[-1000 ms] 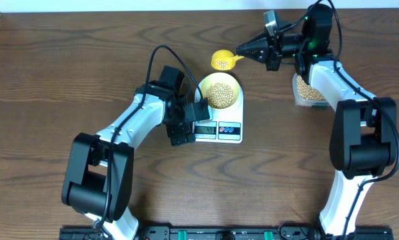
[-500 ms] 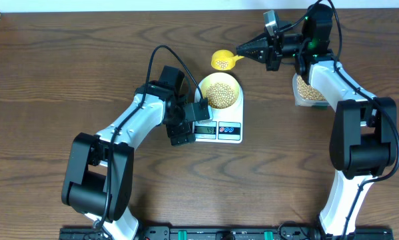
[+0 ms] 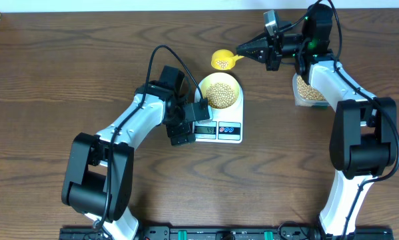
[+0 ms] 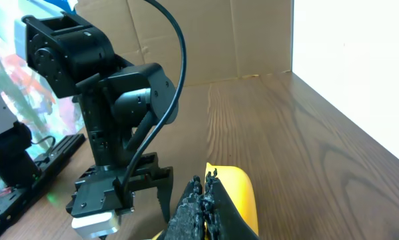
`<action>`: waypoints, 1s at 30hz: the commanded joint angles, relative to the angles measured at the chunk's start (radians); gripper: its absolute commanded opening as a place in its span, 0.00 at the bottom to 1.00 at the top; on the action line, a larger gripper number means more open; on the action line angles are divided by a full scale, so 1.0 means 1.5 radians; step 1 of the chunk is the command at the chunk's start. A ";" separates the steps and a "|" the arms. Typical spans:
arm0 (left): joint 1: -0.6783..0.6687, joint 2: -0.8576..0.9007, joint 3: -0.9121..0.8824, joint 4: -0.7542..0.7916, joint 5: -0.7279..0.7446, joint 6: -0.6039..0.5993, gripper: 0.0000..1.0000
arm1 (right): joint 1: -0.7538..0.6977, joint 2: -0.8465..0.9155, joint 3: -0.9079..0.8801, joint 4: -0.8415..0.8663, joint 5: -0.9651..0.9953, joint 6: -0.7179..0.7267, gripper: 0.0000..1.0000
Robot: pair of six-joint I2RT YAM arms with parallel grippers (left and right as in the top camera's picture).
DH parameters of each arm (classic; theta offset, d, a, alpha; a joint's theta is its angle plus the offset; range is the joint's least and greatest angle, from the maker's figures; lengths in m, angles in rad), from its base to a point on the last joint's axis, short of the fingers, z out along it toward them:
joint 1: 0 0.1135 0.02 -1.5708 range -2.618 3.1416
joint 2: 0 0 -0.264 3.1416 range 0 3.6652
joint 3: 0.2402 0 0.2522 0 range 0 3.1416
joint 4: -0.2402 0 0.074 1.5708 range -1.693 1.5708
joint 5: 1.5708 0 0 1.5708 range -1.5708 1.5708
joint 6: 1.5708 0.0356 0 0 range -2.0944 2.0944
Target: Scoop item into bowl and weigh 50g on scale
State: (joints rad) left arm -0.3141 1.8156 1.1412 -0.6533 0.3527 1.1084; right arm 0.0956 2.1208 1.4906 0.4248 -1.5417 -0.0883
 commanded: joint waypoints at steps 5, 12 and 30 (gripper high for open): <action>0.004 -0.013 -0.005 -0.002 -0.004 0.011 0.98 | 0.007 0.009 -0.002 0.004 0.021 -0.011 0.01; 0.004 -0.013 -0.005 -0.002 -0.004 0.011 0.98 | 0.008 0.009 -0.002 0.011 -0.014 -0.019 0.01; 0.004 -0.013 -0.005 -0.002 -0.004 0.011 0.98 | 0.008 0.009 -0.002 0.018 0.002 -0.019 0.01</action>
State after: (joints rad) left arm -0.3141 1.8156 1.1412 -0.6533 0.3527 1.1084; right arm 0.0959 2.1208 1.4906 0.4473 -1.5364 -0.0986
